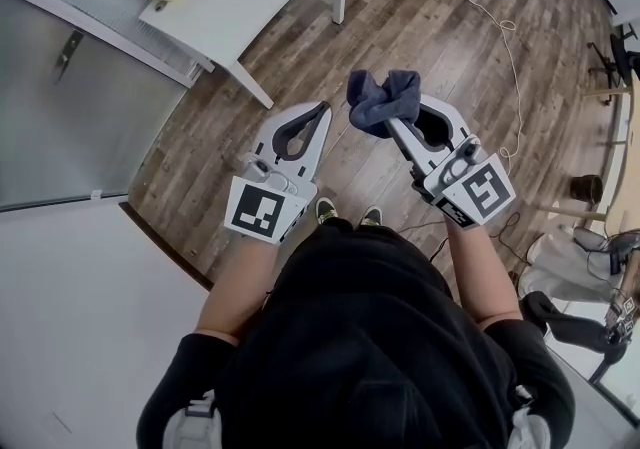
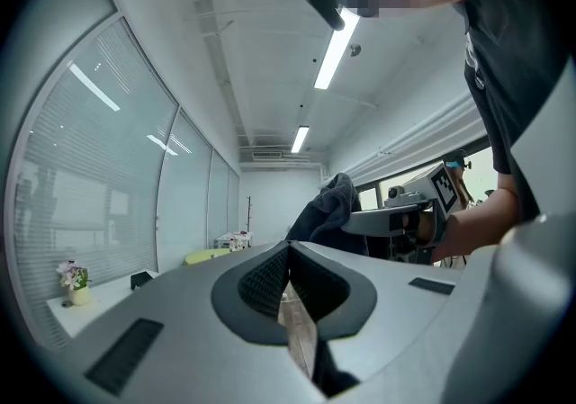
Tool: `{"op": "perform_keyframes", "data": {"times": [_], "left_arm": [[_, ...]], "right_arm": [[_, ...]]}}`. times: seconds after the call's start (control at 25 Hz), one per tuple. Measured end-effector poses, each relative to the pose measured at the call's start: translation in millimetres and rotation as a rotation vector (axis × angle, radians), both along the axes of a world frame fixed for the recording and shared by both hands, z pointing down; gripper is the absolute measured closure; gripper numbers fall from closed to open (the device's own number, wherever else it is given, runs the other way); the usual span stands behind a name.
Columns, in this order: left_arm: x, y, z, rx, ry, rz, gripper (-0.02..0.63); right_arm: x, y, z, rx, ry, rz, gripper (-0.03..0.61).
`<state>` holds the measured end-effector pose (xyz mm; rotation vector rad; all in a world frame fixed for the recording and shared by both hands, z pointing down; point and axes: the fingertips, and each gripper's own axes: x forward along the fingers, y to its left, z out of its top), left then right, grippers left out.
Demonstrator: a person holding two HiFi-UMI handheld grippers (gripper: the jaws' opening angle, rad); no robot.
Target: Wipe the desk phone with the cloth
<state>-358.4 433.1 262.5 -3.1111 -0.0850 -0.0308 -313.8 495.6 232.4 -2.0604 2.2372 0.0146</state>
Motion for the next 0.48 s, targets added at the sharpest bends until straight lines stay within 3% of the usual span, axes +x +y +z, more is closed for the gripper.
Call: {"op": "perform_keyframes", "data": {"times": [0.48], "left_arm": [[12, -6, -1, -0.012, 0.015, 0.041, 0.603]], "right_arm": [[9, -6, -1, -0.002, 0.009, 0.045, 0.486]]}}
